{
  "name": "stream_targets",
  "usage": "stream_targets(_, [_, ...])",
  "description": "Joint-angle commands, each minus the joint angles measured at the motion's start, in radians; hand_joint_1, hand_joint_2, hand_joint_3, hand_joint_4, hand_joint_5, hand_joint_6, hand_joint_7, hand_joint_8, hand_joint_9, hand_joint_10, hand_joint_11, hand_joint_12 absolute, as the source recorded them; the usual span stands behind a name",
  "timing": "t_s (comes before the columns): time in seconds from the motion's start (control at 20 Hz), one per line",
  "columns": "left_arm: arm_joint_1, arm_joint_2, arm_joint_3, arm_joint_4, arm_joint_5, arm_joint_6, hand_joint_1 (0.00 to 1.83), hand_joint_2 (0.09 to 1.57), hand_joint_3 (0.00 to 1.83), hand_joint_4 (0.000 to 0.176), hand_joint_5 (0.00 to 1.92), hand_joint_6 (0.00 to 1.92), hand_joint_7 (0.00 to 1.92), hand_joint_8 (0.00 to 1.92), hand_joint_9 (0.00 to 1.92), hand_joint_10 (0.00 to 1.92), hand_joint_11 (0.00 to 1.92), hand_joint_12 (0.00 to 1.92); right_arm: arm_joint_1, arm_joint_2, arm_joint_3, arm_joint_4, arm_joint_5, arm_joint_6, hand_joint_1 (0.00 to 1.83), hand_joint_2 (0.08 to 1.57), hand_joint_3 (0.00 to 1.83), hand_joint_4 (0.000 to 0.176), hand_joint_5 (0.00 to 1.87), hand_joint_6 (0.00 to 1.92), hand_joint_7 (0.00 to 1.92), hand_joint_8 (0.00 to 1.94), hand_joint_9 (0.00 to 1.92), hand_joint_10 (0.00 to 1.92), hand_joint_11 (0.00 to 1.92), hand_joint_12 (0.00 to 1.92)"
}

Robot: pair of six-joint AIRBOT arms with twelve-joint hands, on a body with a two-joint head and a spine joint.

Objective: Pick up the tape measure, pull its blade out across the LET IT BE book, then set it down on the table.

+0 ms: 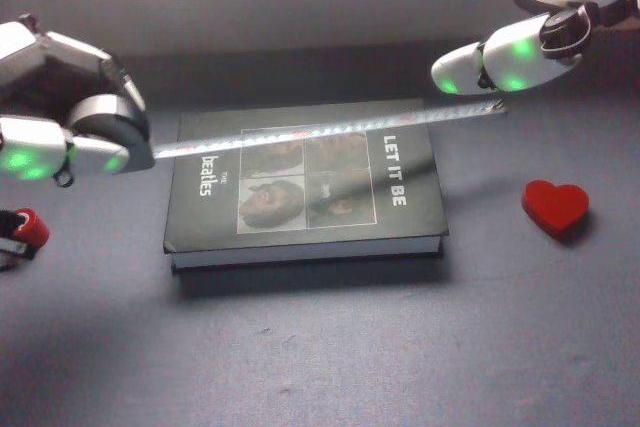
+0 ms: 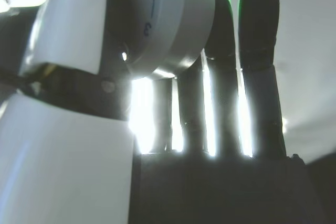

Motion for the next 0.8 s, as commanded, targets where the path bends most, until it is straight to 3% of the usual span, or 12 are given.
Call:
stream_targets(0.0, [0.000, 0.000, 0.017, -0.017, -0.149, -0.032, 1.37, 1.15, 0.00, 0.000, 0.82, 0.95, 0.94, 1.14, 0.84, 1.39, 0.85, 1.23, 0.019, 0.009, -0.019, -0.044, 0.007, 0.013, 0.00, 1.02, 0.00, 0.060, 0.00, 0.00, 0.00, 0.00, 0.00, 0.00, 0.00, 0.22])
stream_targets(0.3, [0.077, -0.040, 0.114, -0.017, -0.206, -0.120, 1.37, 1.15, 0.00, 0.000, 0.83, 0.94, 0.94, 1.13, 0.84, 1.38, 0.85, 1.24, 0.017, 0.012, -0.117, -0.043, 0.048, 0.080, 0.00, 1.01, 0.00, 0.064, 0.00, 0.00, 0.00, 0.00, 0.00, 0.00, 0.00, 0.20])
stream_targets(0.45, [0.108, -0.058, 0.146, 0.045, -0.248, -0.210, 1.37, 1.15, 0.00, 0.000, 0.83, 0.95, 0.95, 1.12, 0.83, 1.39, 0.84, 1.24, 0.009, 0.006, -0.145, -0.057, 0.059, 0.148, 0.00, 1.03, 0.00, 0.064, 0.00, 0.00, 0.00, 0.00, 0.00, 0.00, 0.00, 0.20])
stream_targets(0.5, [0.127, -0.066, 0.162, 0.080, -0.268, -0.263, 1.37, 1.15, 0.00, 0.000, 0.83, 0.95, 0.95, 1.12, 0.82, 1.39, 0.84, 1.24, 0.000, 0.001, -0.153, -0.104, 0.072, 0.189, 0.00, 1.03, 0.00, 0.064, 0.00, 0.00, 0.00, 0.00, 0.00, 0.00, 0.00, 0.20])
stream_targets(0.55, [0.175, -0.101, 0.224, 0.185, -0.358, -0.389, 1.37, 1.16, 0.00, 0.000, 0.82, 0.96, 0.94, 1.14, 0.82, 1.40, 0.83, 1.26, -0.035, -0.003, -0.181, -0.314, 0.096, 0.425, 0.00, 1.04, 0.00, 0.064, 0.00, 0.00, 0.00, 0.00, 0.00, 0.00, 0.00, 0.22])
stream_targets(0.75, [0.199, -0.136, 0.290, 0.255, -0.423, -0.442, 1.37, 1.15, 0.00, 0.000, 0.83, 0.95, 0.94, 1.13, 0.83, 1.39, 0.82, 1.25, -0.056, -0.020, -0.182, -0.367, 0.112, 0.511, 0.00, 1.05, 0.00, 0.065, 0.00, 0.00, 0.00, 0.00, 0.00, 0.00, 0.00, 0.26])
